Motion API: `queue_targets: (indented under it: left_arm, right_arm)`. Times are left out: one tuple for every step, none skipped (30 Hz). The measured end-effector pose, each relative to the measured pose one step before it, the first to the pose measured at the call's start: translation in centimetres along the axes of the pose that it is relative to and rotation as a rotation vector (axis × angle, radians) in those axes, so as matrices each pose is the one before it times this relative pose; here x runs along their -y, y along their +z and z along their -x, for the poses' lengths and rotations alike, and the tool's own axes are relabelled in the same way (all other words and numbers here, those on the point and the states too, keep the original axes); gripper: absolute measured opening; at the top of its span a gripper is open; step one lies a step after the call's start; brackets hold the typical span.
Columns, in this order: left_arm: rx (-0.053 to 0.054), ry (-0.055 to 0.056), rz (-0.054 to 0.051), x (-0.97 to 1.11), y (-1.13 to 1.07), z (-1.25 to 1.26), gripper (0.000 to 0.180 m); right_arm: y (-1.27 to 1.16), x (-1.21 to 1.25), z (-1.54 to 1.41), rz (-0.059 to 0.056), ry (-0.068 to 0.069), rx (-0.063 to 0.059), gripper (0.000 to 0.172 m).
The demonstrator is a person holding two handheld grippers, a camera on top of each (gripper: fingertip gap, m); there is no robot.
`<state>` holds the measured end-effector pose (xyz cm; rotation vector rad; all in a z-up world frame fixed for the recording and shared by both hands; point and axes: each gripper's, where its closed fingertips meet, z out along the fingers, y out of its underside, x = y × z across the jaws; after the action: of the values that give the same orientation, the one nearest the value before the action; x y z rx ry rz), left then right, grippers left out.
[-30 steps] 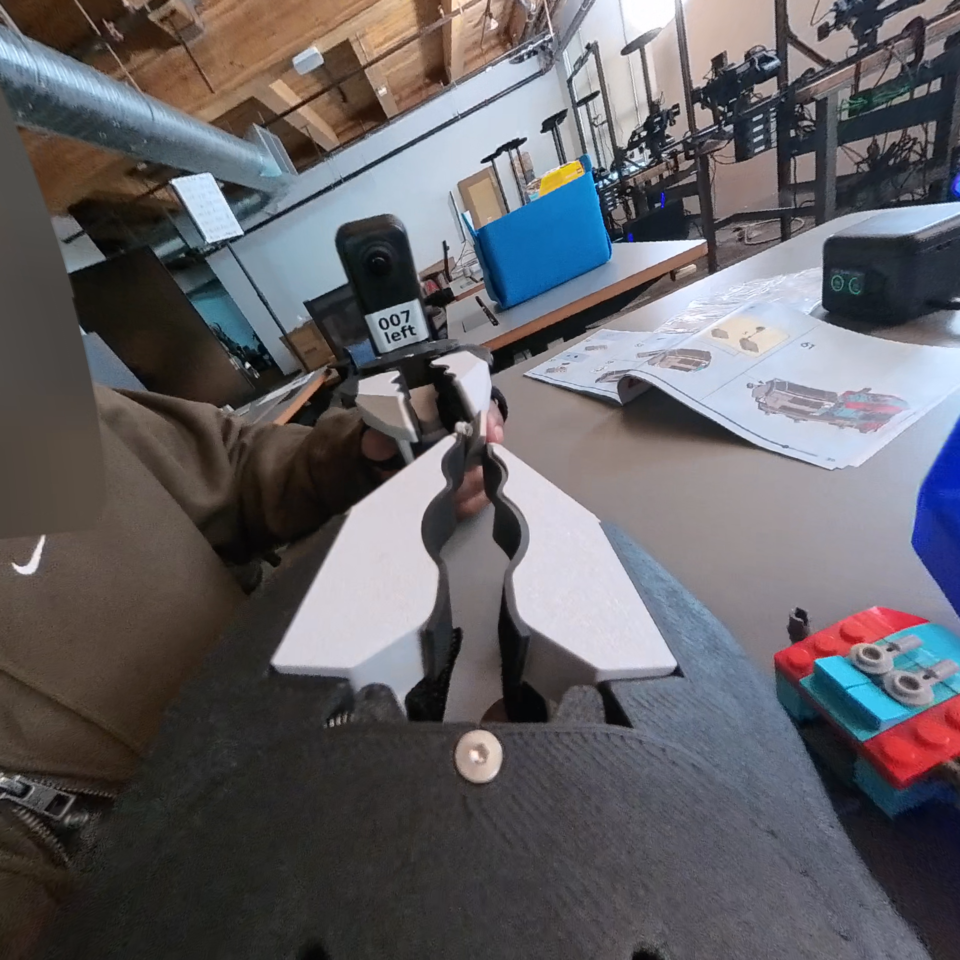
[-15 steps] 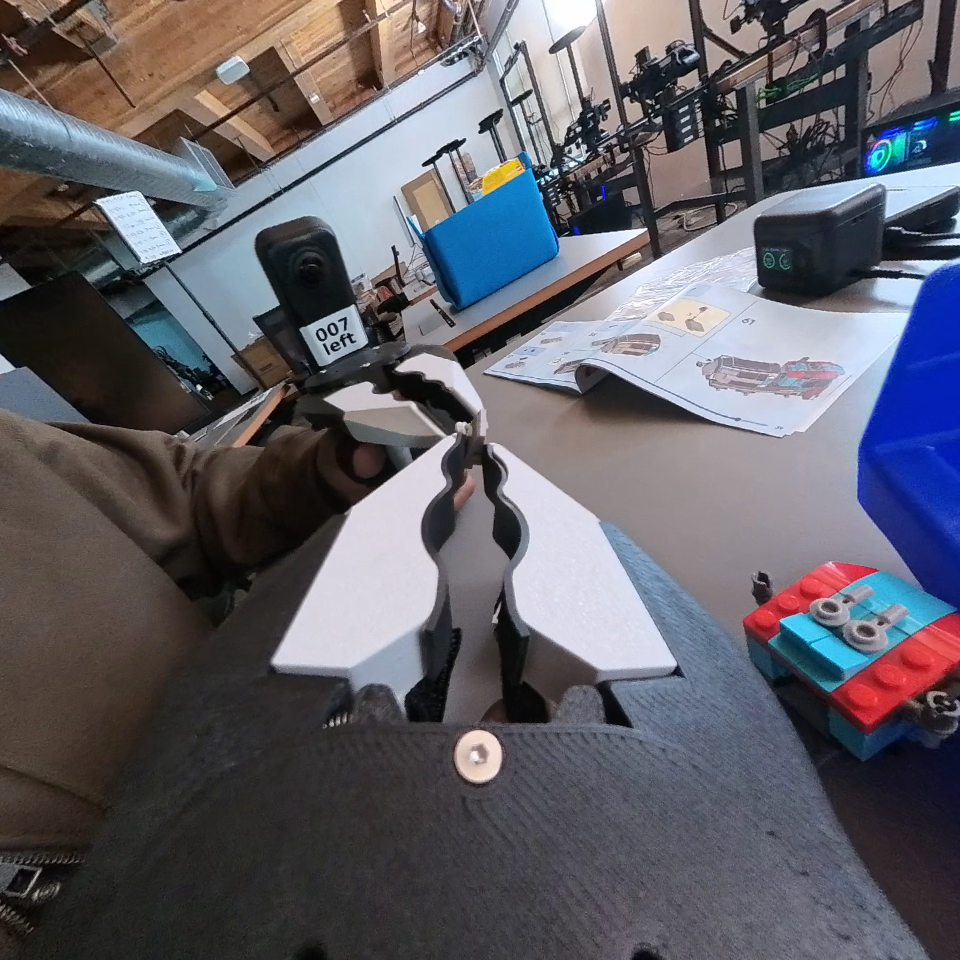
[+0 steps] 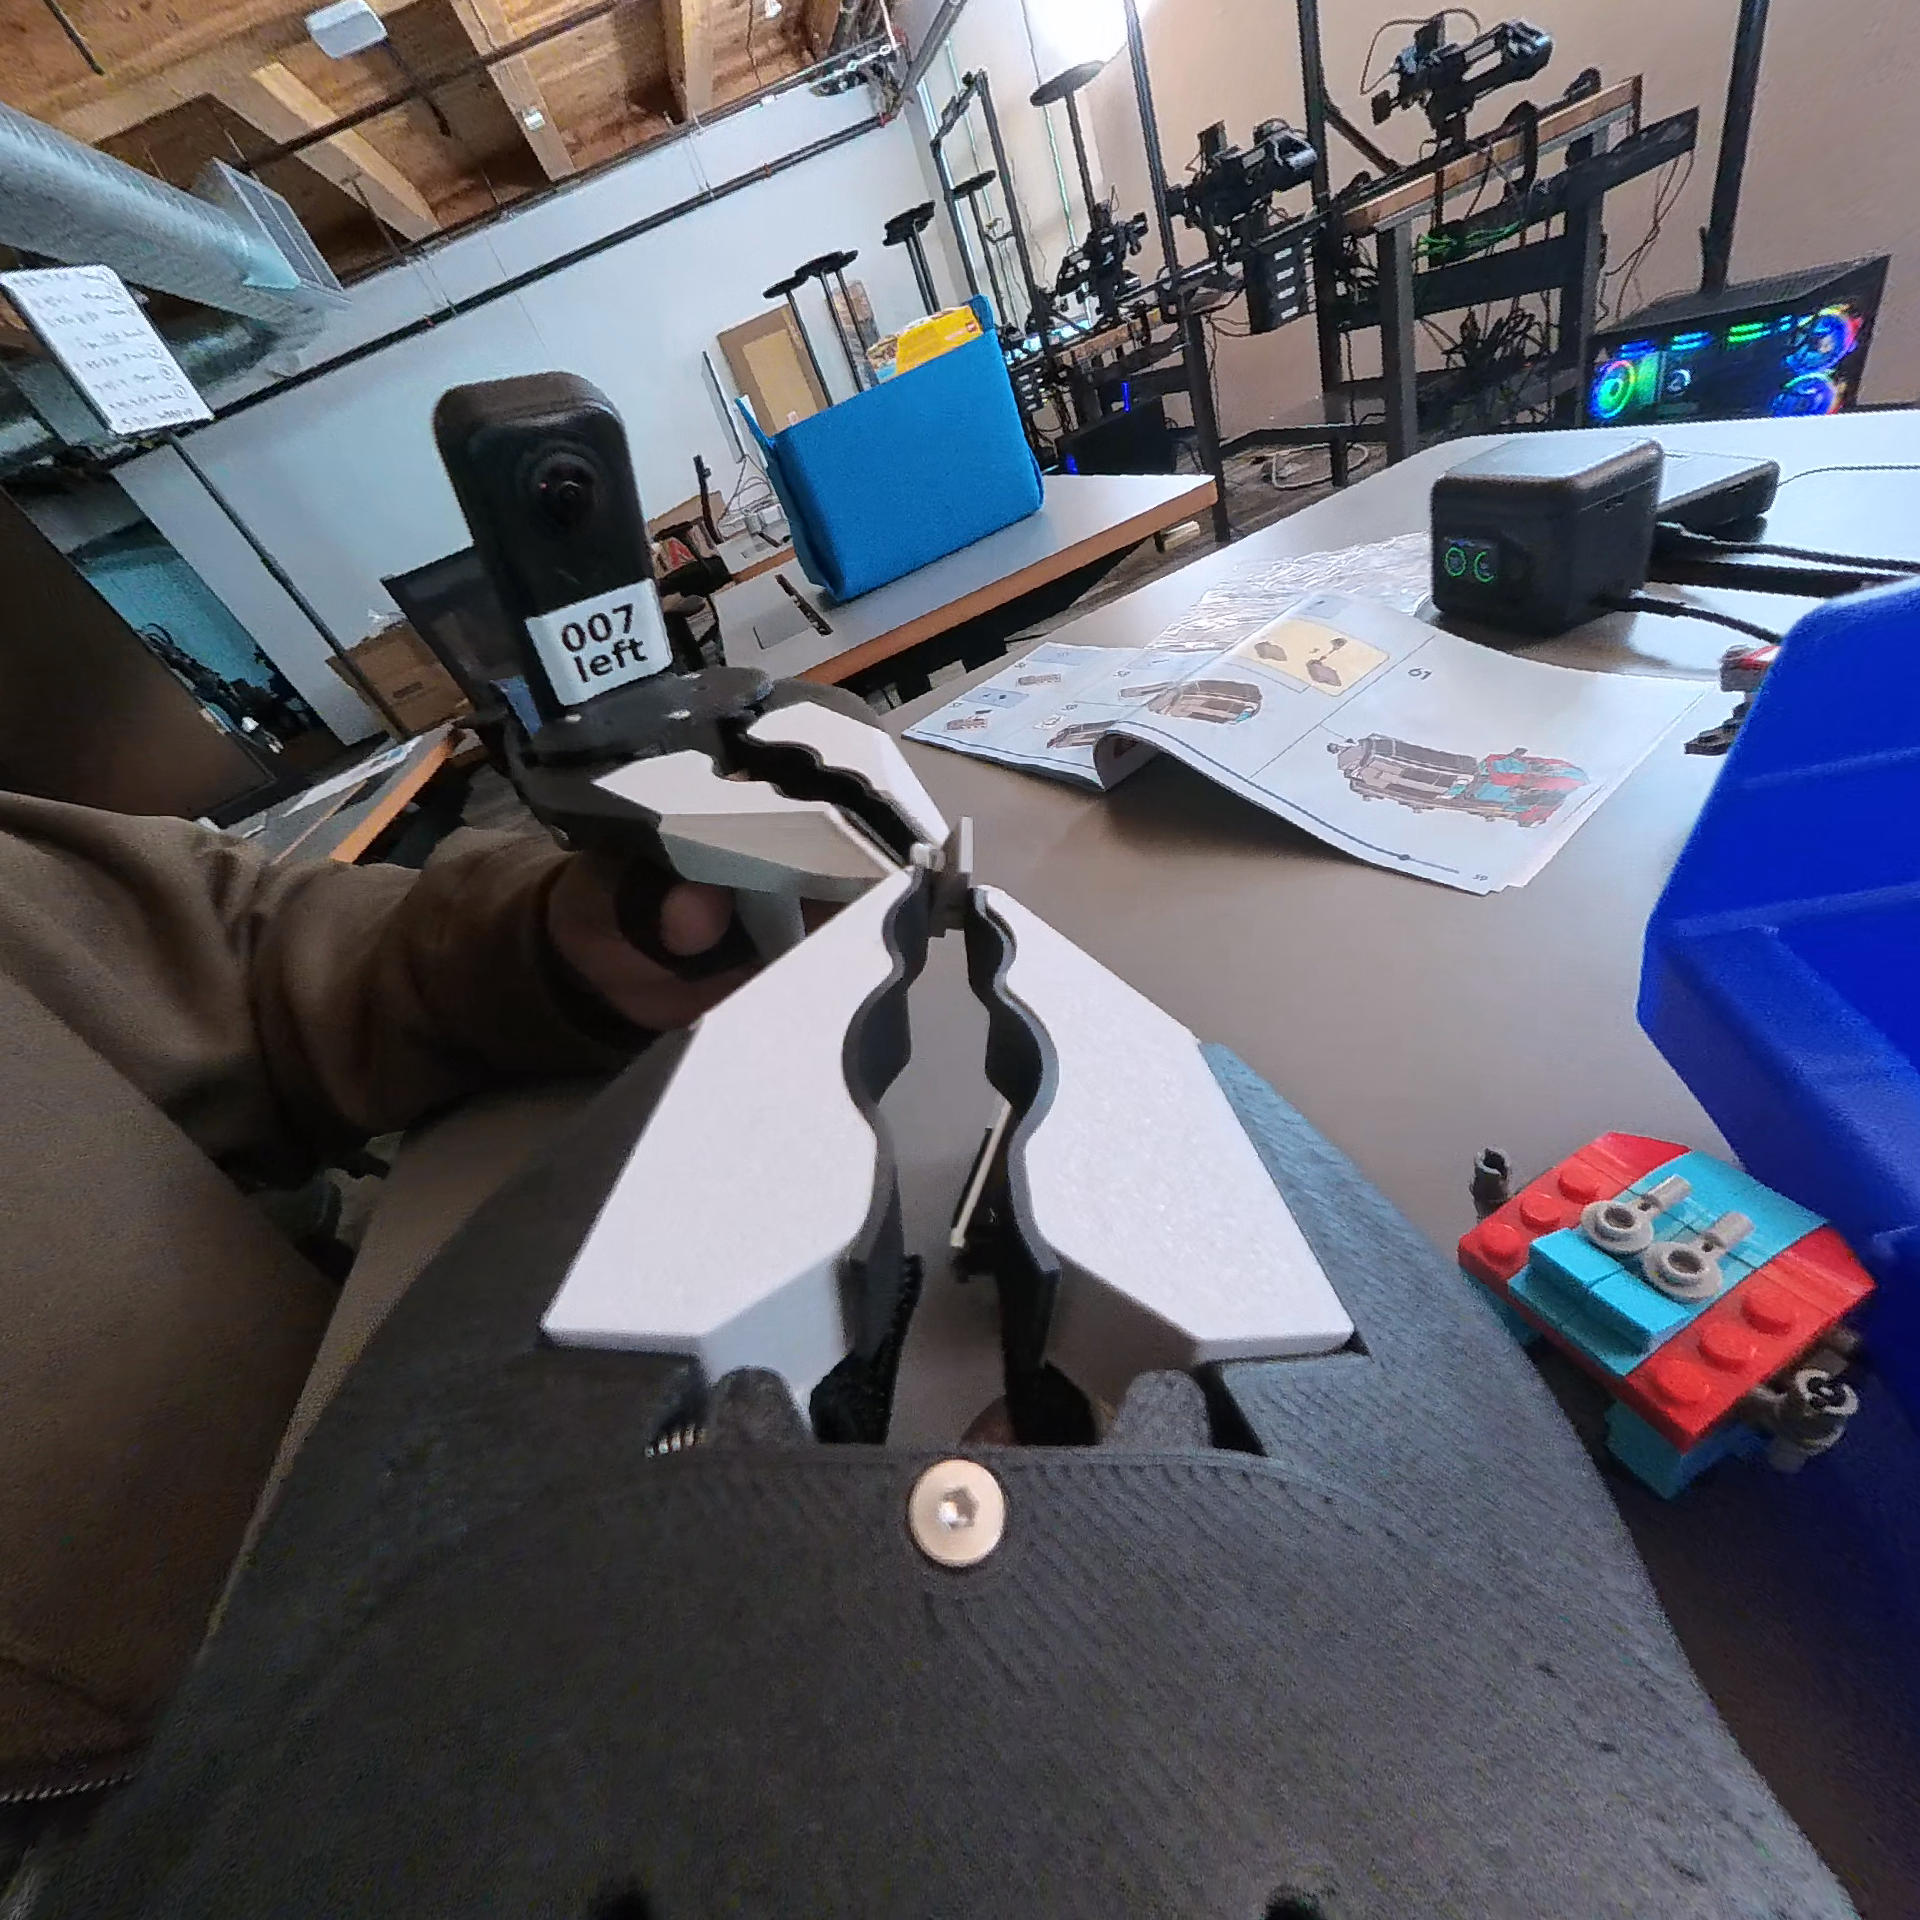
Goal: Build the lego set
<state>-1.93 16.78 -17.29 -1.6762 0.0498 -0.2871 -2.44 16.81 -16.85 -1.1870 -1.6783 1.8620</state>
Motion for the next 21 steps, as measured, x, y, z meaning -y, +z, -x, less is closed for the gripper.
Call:
queue_targets:
  left_arm:
    - [0.005, 0.0022, 0.0007, -0.017, 0.006, 0.037, 0.006]
    - [0.005, 0.0027, 0.0015, -0.016, 0.021, 0.033, 0.006]
    - [0.004, 0.0024, 0.0006, -0.005, -0.007, 0.03, 0.006]
    - [0.0038, 0.0003, 0.0009, -0.015, -0.002, 0.035, 0.006]
    - [0.003, -0.0015, 0.0023, -0.027, 0.011, 0.046, 0.006]
    - [0.0017, -0.0016, 0.0005, -0.013, -0.008, 0.043, 0.006]
    - [-0.0008, -0.0014, -0.0002, 0.003, -0.013, -0.004, 0.006]
    - [-0.0013, -0.0011, 0.0001, 0.003, -0.006, 0.003, 0.005]
    - [-0.0004, -0.0007, 0.0004, -0.003, 0.005, 0.001, 0.005]
    - [-0.0005, -0.0008, 0.0001, 0.001, -0.005, 0.007, 0.005]
    - [-0.0018, -0.0009, 0.0003, 0.0, 0.004, -0.01, 0.005]
    - [-0.0106, 0.0005, -0.0002, 0.002, -0.009, -0.146, 0.001]
    - [-0.0167, -0.0007, -0.0051, 0.07, 0.002, -0.286, 0.0]
    - [-0.0058, -0.0025, -0.007, 0.09, 0.002, -0.118, 0.001]
    - [0.0051, -0.0036, 0.0055, -0.075, 0.025, 0.082, 0.001]
    - [0.0124, -0.007, 0.0083, -0.107, 0.015, 0.253, 0.001]
    - [0.0049, -0.007, -0.0013, 0.017, -0.053, 0.171, 0.002]
    - [0.0013, -0.0073, -0.0089, 0.124, -0.113, 0.126, 0.003]
    - [0.0035, -0.0076, -0.0068, 0.102, -0.11, 0.168, 0.005]
    - [0.0035, -0.0058, -0.0045, 0.07, -0.066, 0.142, 0.008]
    - [0.0029, -0.0035, -0.0047, 0.063, -0.053, 0.093, 0.012]
  right_arm:
    - [0.007, -0.014, -0.02, 0.001, -0.0079, -0.0062, 0.007]
    - [0.009, -0.007, -0.023, 0.0006, -0.0078, -0.0065, 0.007]
    - [0.0, -0.009, -0.003, 0.0006, -0.0075, -0.0057, 0.007]
    - [0.009, -0.015, -0.015, 0.0014, -0.0073, -0.0058, 0.007]
    - [0.004, -0.02, -0.015, 0.0014, -0.0064, -0.0055, 0.007]
    - [0.009, -0.005, 0.004, 0.0001, -0.0045, -0.0034, 0.007]
    - [-0.005, -0.001, 0.004, -0.0002, -0.0022, -0.0017, 0.007]
    - [0.007, -0.001, 0.002, -0.0004, -0.0008, -0.0009, 0.007]
    - [-0.008, -0.004, -0.008, -0.0002, -0.001, -0.0014, 0.007]
    - [0.006, -0.002, -0.004, -0.0003, -0.001, -0.0013, 0.007]
    - [-0.007, -0.001, -0.024, -0.0004, -0.0009, -0.0026, 0.007]
    - [-0.007, 0.001, -0.129, 0.0001, 0.0006, -0.009, 0.007]
    - [-0.03, 0.003, -0.263, 0.0004, 0.0044, -0.0135, 0.007]
    - [-0.043, 0.019, -0.129, -0.0019, 0.0076, -0.0014, 0.007]
    - [-0.056, 0.076, -0.057, -0.0051, 0.0094, 0.0036, 0.007]
    - [-0.06, 0.082, -0.048, -0.006, 0.0059, 0.0019, 0.007]
    - [-0.042, 0.057, -0.016, -0.0043, 0.0008, 0.0011, 0.007]
    - [-0.01, 0.029, 0.027, -0.0017, -0.0032, 0.0004, 0.007]
    - [0.008, -0.019, 0.095, 0.0008, -0.0047, 0.0027, 0.007]
    - [0.031, -0.04, 0.114, 0.0022, -0.0046, 0.0031, 0.007]
    - [0.013, -0.018, 0.094, -0.0002, -0.0038, 0.0015, 0.007]
